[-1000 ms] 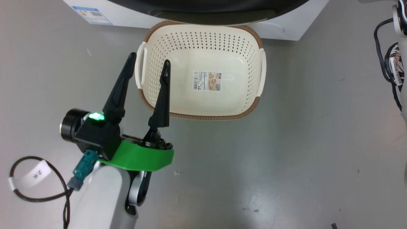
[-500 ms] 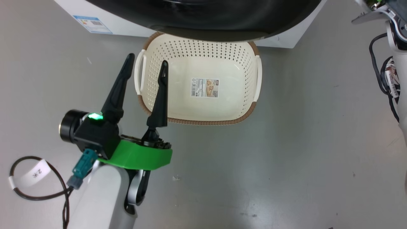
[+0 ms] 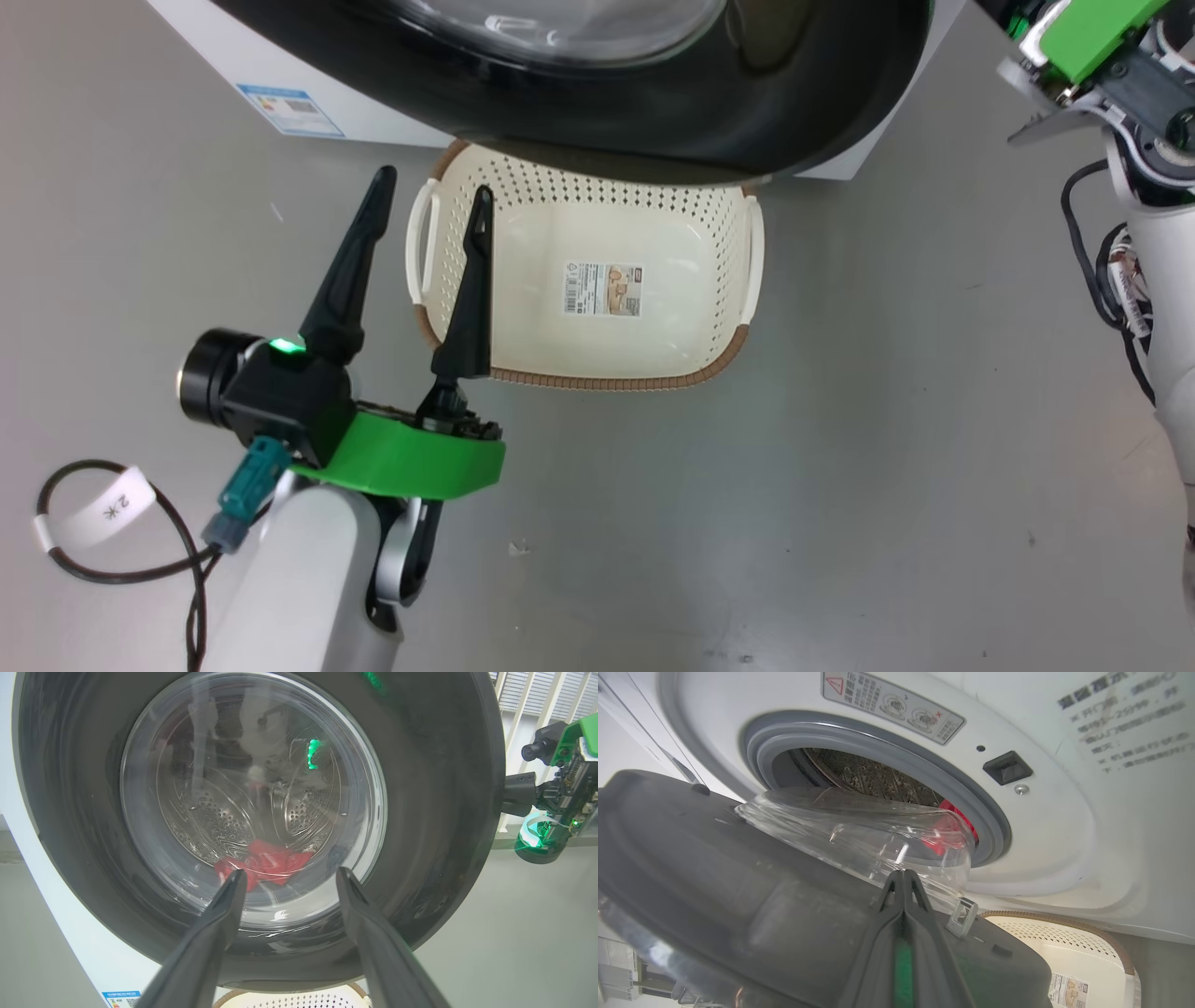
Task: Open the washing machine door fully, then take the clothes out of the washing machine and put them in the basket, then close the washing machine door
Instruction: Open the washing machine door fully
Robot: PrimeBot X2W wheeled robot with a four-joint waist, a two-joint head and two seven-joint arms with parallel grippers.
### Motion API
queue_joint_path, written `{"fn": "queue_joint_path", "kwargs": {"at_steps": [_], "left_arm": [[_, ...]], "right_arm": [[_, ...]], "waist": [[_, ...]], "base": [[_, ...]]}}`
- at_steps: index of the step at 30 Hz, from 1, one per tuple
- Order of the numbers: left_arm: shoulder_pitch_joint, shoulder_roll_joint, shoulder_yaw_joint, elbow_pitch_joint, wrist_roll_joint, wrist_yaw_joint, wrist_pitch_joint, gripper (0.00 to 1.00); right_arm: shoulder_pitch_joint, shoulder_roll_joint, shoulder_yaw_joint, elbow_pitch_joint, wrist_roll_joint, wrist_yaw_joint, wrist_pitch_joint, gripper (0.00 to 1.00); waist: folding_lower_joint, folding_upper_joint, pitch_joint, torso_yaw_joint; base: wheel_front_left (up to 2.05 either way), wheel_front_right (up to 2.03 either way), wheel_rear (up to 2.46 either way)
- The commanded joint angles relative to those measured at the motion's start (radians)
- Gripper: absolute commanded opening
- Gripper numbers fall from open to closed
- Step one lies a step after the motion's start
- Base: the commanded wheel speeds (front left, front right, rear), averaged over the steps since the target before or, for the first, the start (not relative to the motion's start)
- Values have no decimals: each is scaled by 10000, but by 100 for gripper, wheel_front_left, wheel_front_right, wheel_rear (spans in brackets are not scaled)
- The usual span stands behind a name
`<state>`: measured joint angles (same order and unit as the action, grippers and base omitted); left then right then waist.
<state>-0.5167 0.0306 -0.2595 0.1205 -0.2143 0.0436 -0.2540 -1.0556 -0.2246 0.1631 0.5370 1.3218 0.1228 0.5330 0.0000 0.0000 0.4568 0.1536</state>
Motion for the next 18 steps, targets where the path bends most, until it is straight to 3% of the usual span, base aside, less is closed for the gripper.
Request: {"fn": "queue_joint_path", "kwargs": {"at_steps": [1, 18], "left_arm": [[146, 196, 307, -189, -87, -27, -78, 100], [622, 196, 385, -54, -210, 45, -78, 100]], "right_arm": [[224, 303, 216, -392, 119, 79, 144, 0], [1612, 290, 366, -815, 618, 79, 677, 0]], "waist": [[0, 0, -131, 12], [0, 0, -1111, 183]], "base": [[0, 0, 0], [0, 0, 0]]}}
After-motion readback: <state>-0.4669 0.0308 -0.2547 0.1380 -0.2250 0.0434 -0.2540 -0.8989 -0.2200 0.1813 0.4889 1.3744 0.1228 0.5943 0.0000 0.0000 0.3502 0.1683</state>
